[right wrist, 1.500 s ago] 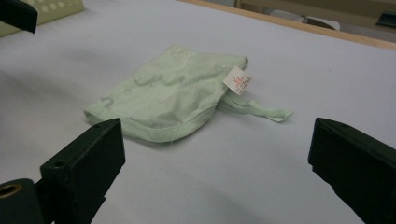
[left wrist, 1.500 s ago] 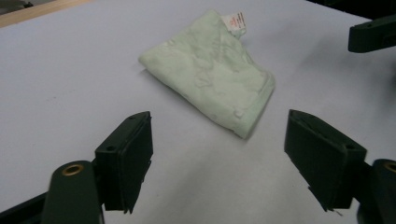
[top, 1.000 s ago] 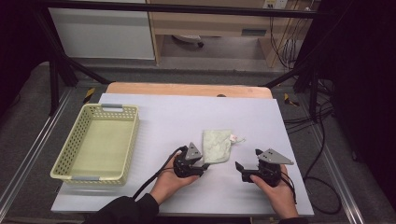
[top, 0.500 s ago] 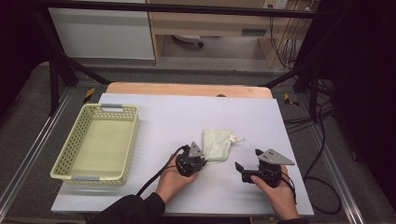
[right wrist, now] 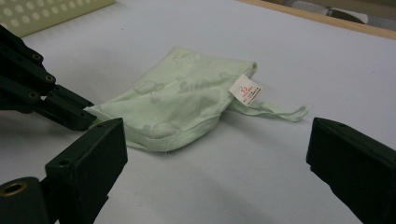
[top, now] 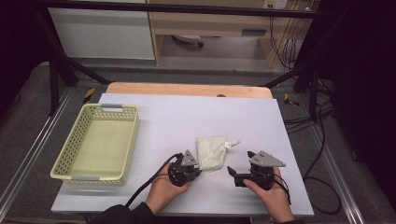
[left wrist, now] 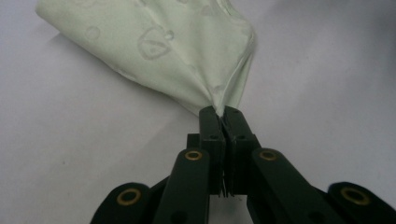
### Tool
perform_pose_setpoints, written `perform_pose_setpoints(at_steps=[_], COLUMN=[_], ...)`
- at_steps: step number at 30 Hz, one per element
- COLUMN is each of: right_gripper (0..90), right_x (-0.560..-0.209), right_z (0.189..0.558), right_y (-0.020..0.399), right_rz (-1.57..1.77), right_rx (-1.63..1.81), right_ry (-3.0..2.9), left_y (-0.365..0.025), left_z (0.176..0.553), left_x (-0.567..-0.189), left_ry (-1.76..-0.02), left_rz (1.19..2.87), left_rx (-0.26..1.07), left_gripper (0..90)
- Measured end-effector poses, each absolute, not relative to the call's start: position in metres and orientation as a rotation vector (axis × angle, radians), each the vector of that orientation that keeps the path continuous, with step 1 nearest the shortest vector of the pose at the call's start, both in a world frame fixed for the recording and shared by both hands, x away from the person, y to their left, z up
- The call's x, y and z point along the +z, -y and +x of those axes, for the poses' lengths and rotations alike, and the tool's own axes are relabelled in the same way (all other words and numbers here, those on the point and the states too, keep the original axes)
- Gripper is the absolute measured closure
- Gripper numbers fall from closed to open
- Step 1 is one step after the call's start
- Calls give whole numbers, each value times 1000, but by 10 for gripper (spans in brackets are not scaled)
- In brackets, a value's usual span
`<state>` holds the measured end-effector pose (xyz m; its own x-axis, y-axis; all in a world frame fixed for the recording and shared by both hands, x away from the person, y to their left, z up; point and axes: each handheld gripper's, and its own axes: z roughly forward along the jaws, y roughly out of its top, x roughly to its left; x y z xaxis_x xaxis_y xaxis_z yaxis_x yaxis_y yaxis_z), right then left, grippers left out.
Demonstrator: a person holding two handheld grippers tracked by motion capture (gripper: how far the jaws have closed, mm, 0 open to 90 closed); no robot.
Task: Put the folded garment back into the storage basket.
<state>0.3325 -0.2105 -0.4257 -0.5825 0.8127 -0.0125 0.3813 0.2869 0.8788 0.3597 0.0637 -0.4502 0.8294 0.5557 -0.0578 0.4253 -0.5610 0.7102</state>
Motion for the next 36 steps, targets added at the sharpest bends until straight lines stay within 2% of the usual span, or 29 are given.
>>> perform_pose_setpoints(at_steps=[18,27,28,29,33,35,36], right_gripper=[30,76,80,91,144,192,192], right_x=[-427,-434,-436,-437,-439,-441,-441], right_z=[318,310,310,309,306,306,306], right_y=[175,156,154,153,148,147,147], right_rz=[1020,978,973,966,945,922,922], right_rx=[1250,1219,1207,1197,1175,1155,1155], right_ry=[-2196,-2288,-2301,-2312,-2345,-2362,-2362], left_y=[-99,-112,-112,-112,-116,-121,-124], left_z=[322,306,306,305,298,295,295], left_x=[-447,-445,-446,-447,-444,-443,-443], left_ry=[-712,-713,-726,-733,-716,-745,-766], left_rz=[2272,2263,2253,2248,2231,2197,2175], left_rx=[177,163,157,161,254,272,269], left_gripper=[878,870,837,766,543,486,486])
